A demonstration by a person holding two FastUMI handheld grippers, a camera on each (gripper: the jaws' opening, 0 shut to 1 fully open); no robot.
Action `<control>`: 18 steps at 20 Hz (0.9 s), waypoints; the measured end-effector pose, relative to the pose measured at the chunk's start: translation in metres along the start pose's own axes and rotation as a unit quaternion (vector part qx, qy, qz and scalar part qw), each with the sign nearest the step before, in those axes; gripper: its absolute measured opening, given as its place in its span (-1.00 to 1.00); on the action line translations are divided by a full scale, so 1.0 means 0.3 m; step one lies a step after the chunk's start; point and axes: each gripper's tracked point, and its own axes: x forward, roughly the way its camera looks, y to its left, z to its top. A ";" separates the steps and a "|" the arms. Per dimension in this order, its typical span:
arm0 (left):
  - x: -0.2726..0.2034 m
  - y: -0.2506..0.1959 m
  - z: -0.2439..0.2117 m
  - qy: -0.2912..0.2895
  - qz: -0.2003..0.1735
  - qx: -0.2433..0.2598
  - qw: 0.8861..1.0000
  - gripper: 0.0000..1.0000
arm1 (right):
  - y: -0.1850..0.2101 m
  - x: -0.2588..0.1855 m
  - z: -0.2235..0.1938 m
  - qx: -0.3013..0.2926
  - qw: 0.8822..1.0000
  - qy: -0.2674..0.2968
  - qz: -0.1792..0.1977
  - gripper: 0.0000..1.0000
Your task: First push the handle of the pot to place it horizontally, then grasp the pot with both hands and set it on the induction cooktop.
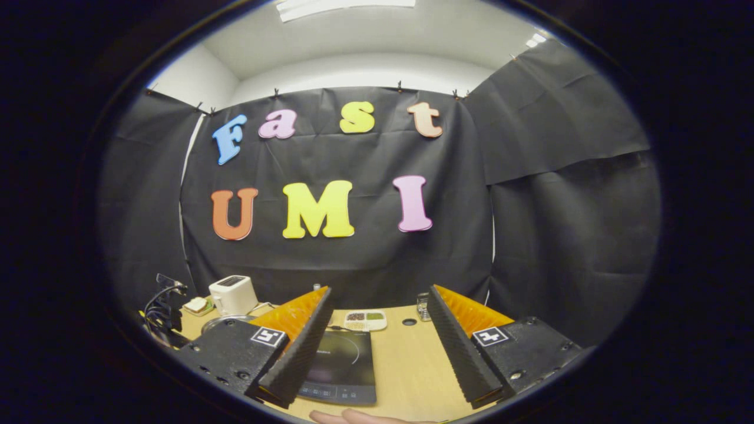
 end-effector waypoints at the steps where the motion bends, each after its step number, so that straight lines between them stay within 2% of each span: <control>1: 0.022 0.005 -0.007 0.009 -0.001 0.002 1.000 -1.00 | -0.002 0.002 -0.005 -0.001 1.000 -0.001 -0.002 0.96; 4: 0.070 0.028 -0.031 0.031 0.001 -0.003 1.000 -1.00 | -0.002 0.019 -0.025 0.000 1.000 0.005 -0.003 0.97; 5: 0.077 0.038 -0.030 0.032 0.004 -0.004 0.999 -0.78 | -0.001 0.024 -0.033 -0.001 1.000 0.007 -0.004 1.00; 6: 0.079 0.044 -0.032 0.033 0.001 -0.008 0.999 -1.00 | -0.001 0.030 -0.035 -0.001 1.000 0.007 -0.005 0.97; 8: 0.082 0.045 -0.037 0.035 -0.008 -0.015 0.999 -1.00 | -0.001 0.042 -0.047 -0.004 1.000 0.010 -0.006 0.97; 13: 0.090 0.118 -0.034 0.039 0.012 -0.028 0.999 -1.00 | 0.010 0.061 -0.059 0.001 1.000 0.017 -0.007 0.97; 17: 0.089 0.166 -0.033 0.042 0.009 -0.040 0.998 -1.00 | 0.016 0.068 -0.045 -0.002 1.000 0.008 -0.015 1.00; 18: 0.093 0.175 -0.026 0.041 0.006 -0.042 0.998 -0.80 | 0.022 0.070 -0.038 -0.004 1.000 0.006 -0.015 0.97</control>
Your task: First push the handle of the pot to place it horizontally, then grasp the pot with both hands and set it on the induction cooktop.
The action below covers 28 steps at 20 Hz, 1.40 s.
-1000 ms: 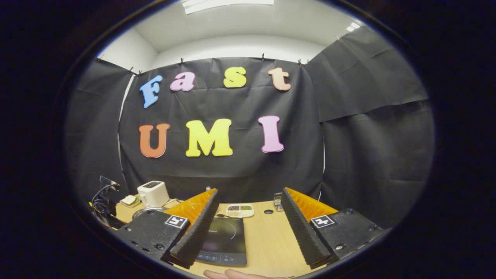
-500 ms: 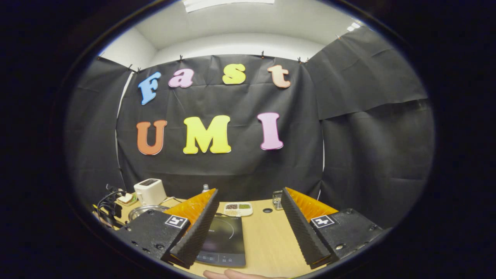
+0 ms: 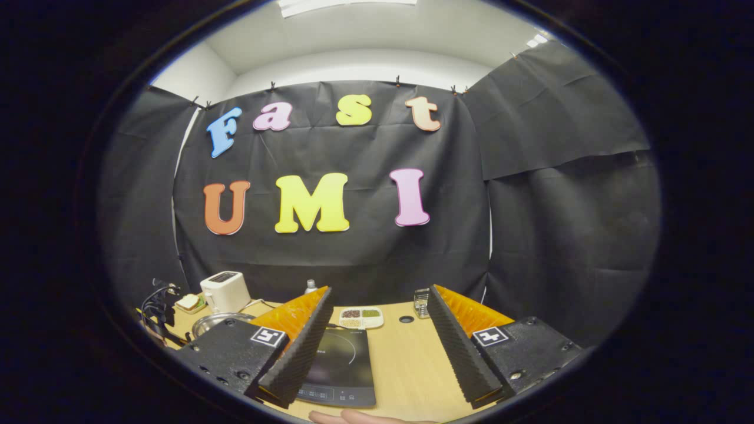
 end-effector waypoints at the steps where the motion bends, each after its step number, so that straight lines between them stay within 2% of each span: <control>1: 0.005 0.008 0.005 0.000 -0.001 0.000 1.000 -1.00 | 0.005 0.001 0.003 0.001 1.000 -0.001 0.000 1.00; 8: 0.054 0.103 0.058 0.005 0.005 -0.015 1.000 -1.00 | 0.080 0.008 0.005 -0.007 1.000 0.000 0.009 0.97; 13: 0.111 0.178 0.081 0.028 0.023 -0.012 0.999 -1.00 | 0.119 -0.001 0.038 -0.010 1.000 -0.012 0.013 0.97; 14: 0.121 0.182 0.081 0.034 0.021 -0.016 0.999 -0.80 | 0.129 -0.001 0.043 -0.011 1.000 -0.013 0.014 0.97; 15: 0.128 0.190 0.093 0.032 0.020 -0.016 0.999 -1.00 | 0.138 -0.001 0.038 -0.012 1.000 -0.011 0.016 0.97; 21: 0.177 0.245 0.146 0.031 0.030 -0.010 0.999 -1.00 | 0.178 0.022 0.037 -0.016 1.000 -0.012 0.016 0.96; 22: 0.186 0.256 0.153 0.032 0.032 -0.011 0.999 -0.80 | 0.188 0.025 0.032 -0.017 1.000 -0.011 0.017 0.97; 23: 0.192 0.260 0.165 0.033 0.033 -0.011 0.999 -1.00 | 0.198 0.028 0.023 -0.018 1.000 -0.011 0.017 0.97; 28: 0.222 0.273 0.214 0.034 0.027 -0.017 0.999 -1.00 | 0.219 0.030 -0.001 0.002 1.000 -0.010 0.011 0.97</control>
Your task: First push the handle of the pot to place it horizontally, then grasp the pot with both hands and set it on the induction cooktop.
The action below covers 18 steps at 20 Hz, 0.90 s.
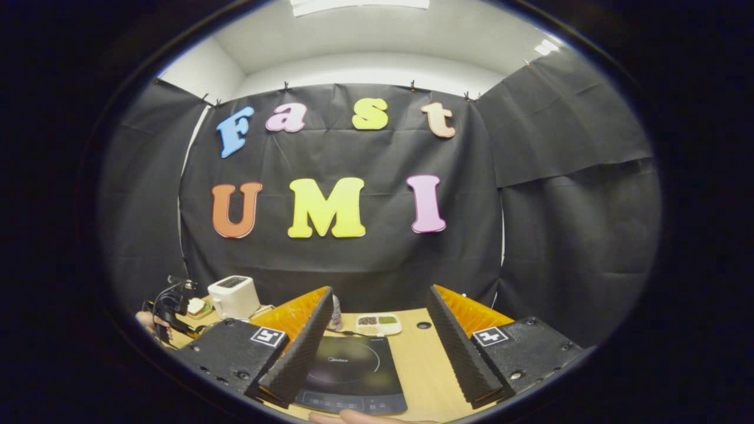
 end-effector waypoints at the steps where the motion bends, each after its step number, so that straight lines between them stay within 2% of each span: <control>1: 0.008 0.004 0.013 -0.002 0.002 -0.001 1.000 -1.00 | 0.004 0.001 -0.006 0.001 1.000 0.000 0.000 0.97; 8: 0.063 0.027 0.092 -0.020 0.027 0.002 0.999 -1.00 | 0.040 0.015 -0.043 -0.015 1.000 0.008 0.000 0.97; 9: 0.069 0.031 0.094 -0.022 0.030 0.003 0.999 -0.80 | 0.042 0.017 -0.052 -0.016 1.000 0.010 0.000 0.97; 10: 0.066 0.031 0.093 -0.022 0.032 -0.001 0.999 -1.00 | 0.045 0.020 -0.062 -0.019 1.000 0.013 0.000 0.97; 11: 0.065 0.034 0.082 -0.017 0.036 -0.003 0.999 -1.00 | 0.049 0.023 -0.069 -0.021 1.000 0.014 0.000 0.97; 12: 0.056 0.039 0.077 -0.018 0.038 -0.004 0.999 -0.78 | 0.052 0.030 -0.076 -0.022 1.000 0.016 -0.002 0.97; 13: 0.049 0.042 0.079 -0.024 0.039 -0.001 0.999 -1.00 | 0.059 0.033 -0.087 -0.023 1.000 0.019 -0.001 1.00; 15: 0.022 0.040 0.068 -0.025 0.029 -0.005 0.999 -1.00 | 0.077 0.047 -0.109 -0.023 0.999 0.025 0.001 1.00; 18: -0.046 -0.003 0.071 -0.043 -0.015 -0.028 0.999 -0.94 | 0.115 0.076 -0.148 -0.023 0.999 0.036 0.007 0.97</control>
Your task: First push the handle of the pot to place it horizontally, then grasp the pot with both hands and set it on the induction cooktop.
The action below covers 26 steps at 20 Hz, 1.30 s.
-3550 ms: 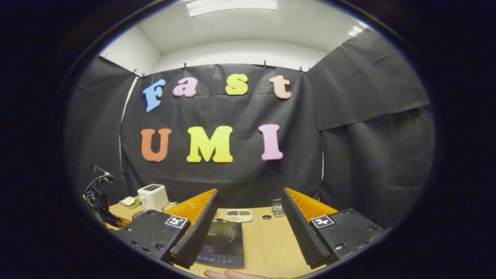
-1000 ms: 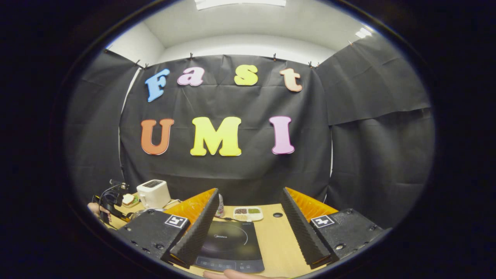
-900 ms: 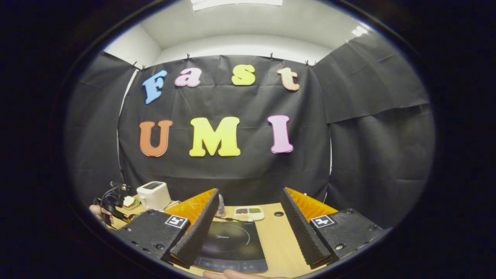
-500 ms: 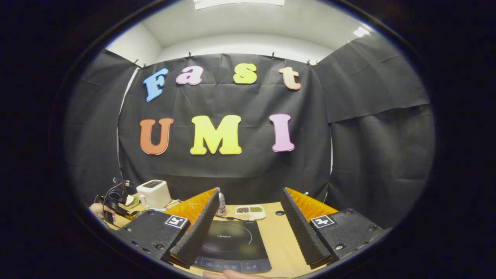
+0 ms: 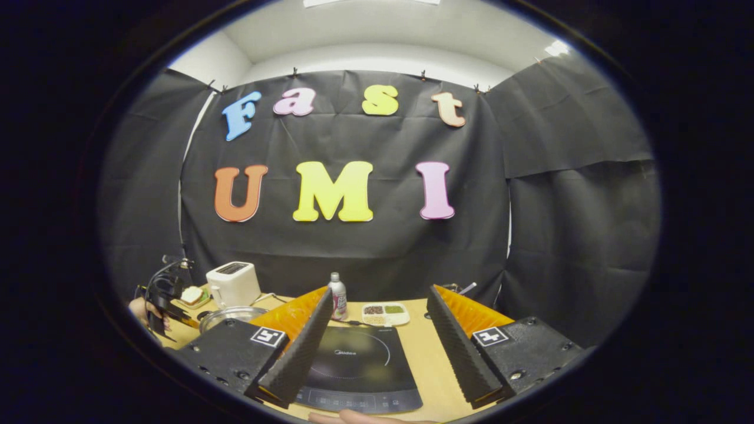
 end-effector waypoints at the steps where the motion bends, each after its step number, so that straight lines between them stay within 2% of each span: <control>1: -0.022 0.008 0.015 -0.011 0.003 0.003 1.000 -0.65 | 0.023 0.015 -0.021 0.000 1.000 0.006 0.005 0.97; 3: -0.069 0.025 0.029 -0.034 0.013 0.008 0.999 0.24 | 0.051 0.052 -0.060 -0.008 1.000 0.019 0.008 0.97; 4: -0.093 0.023 0.041 -0.043 0.015 0.007 0.999 0.21 | 0.068 0.070 -0.081 -0.013 1.000 0.026 0.009 1.00; 5: -0.121 0.016 0.042 -0.046 0.010 0.002 0.999 1.00 | 0.084 0.088 -0.111 -0.017 0.999 0.035 0.012 0.97; 7: -0.178 -0.004 0.074 -0.069 0.004 -0.001 0.998 0.93 | 0.123 0.130 -0.165 -0.023 0.998 0.057 0.020 0.97; 14: -0.282 -0.135 0.136 -0.111 -0.044 0.036 0.992 0.92 | 0.238 0.280 -0.330 -0.034 0.988 0.141 0.051 0.97; 20: -0.177 -0.141 0.172 -0.120 -0.048 0.048 0.990 0.93 | 0.360 0.395 -0.507 -0.025 0.974 0.213 0.069 1.00; 23: -0.090 -0.132 0.163 -0.103 -0.056 0.047 0.992 0.92 | 0.418 0.443 -0.597 -0.008 0.967 0.246 0.069 0.97; 26: 0.000 -0.116 0.165 -0.094 -0.059 0.050 0.993 0.91 | 0.491 0.475 -0.652 -0.005 0.963 0.256 0.078 0.97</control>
